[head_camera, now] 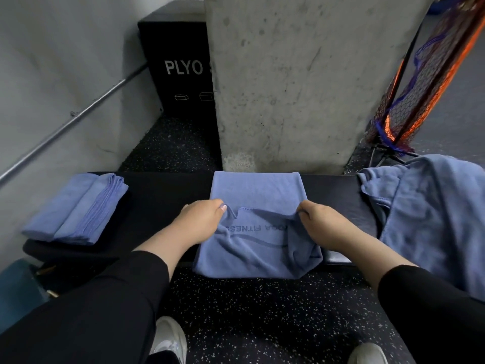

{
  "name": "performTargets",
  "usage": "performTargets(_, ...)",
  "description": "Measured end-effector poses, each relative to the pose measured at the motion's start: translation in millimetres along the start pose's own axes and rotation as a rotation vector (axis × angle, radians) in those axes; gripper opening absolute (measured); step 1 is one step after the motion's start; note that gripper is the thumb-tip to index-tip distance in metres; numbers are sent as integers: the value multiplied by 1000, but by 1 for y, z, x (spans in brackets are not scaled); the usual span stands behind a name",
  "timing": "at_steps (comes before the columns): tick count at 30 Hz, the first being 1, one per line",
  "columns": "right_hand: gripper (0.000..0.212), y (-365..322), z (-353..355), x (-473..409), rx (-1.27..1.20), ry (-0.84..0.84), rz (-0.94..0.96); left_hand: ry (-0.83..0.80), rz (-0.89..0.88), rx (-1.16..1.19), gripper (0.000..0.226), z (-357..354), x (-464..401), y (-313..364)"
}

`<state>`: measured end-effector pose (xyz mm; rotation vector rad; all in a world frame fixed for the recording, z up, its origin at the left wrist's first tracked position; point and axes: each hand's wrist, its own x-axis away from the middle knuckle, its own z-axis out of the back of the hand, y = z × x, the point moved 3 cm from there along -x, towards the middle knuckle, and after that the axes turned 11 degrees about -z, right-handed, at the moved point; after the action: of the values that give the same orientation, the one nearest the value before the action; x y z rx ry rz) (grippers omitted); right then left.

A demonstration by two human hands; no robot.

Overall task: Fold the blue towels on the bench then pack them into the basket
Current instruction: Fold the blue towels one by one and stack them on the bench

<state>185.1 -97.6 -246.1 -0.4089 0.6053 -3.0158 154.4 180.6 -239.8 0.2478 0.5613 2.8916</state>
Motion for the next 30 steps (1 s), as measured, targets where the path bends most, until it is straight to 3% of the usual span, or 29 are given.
performTargets(12,24,1,9,51,281,-257,88,-174,-129,14,39,1,58,18)
performTargets(15,21,-1,26,53,-2,-180,69,-85,-163,315,38,12,62,19)
performTargets(18,24,-1,46,50,-518,-45,-15,80,-164,775,34,30,57,20)
performTargets(21,27,0,52,35,-852,43,-119,312,-87,944,31,42,42,18)
performTargets(23,25,1,50,16,-902,132,-154,456,1,869,31,43,26,11)
performTargets(25,24,0,45,-1,-825,201,-166,486,68,665,34,38,9,3)
performTargets(30,24,-7,18,-18,-384,114,-97,251,-16,314,38,4,-16,-4)
